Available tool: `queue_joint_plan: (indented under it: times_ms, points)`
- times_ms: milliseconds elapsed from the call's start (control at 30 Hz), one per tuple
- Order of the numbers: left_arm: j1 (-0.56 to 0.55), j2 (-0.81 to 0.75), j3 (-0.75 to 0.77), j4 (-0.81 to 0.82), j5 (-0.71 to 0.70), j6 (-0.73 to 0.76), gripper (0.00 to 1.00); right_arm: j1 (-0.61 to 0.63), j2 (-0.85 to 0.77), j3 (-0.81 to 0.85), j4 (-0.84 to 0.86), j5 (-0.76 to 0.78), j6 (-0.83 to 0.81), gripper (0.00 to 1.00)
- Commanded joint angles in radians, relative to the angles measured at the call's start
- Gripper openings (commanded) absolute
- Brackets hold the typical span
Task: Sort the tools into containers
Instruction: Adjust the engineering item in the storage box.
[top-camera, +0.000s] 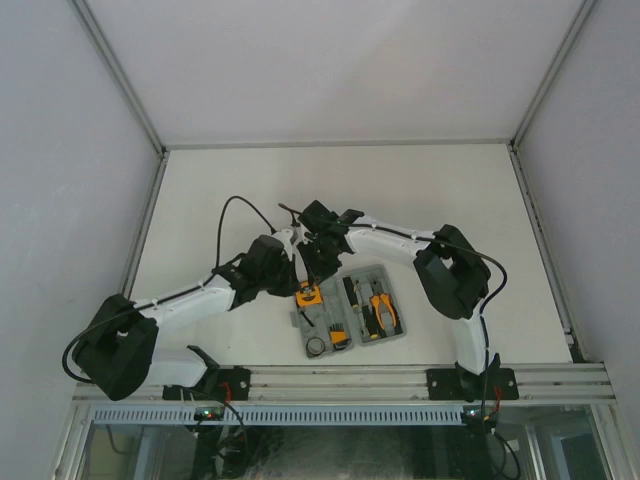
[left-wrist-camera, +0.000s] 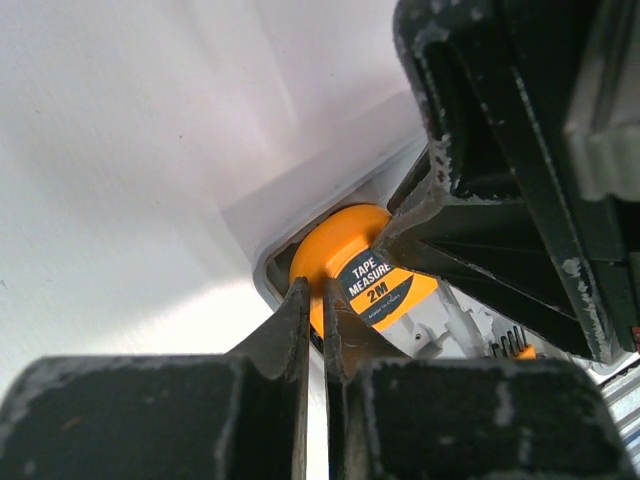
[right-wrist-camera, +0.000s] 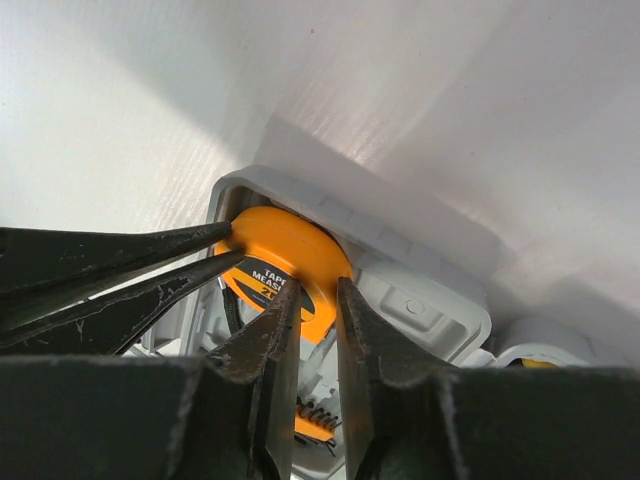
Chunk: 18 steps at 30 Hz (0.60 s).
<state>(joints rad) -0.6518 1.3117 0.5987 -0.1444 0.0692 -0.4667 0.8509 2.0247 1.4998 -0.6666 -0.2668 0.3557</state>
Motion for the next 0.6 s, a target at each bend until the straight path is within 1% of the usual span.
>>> queue_joint_plan:
  times_ms: [0, 167, 367, 567]
  points:
    - [-0.029, 0.088, -0.014, -0.064, 0.069, 0.014, 0.07, 0.022, 0.082, 0.0, 0.056, 0.012, 0.023, 0.18]
    - [-0.032, 0.113, -0.008, -0.074, 0.071, 0.013, 0.07, 0.025, 0.117, 0.022, 0.024, -0.008, 0.029, 0.17]
    - [-0.038, 0.137, 0.015, -0.084, 0.075, 0.013, 0.06, 0.032, 0.16, 0.039, -0.009, -0.03, 0.035, 0.14]
    - [-0.042, 0.118, 0.021, -0.097, 0.058, 0.013, 0.06, 0.028, 0.128, 0.006, 0.016, 0.0, 0.061, 0.13]
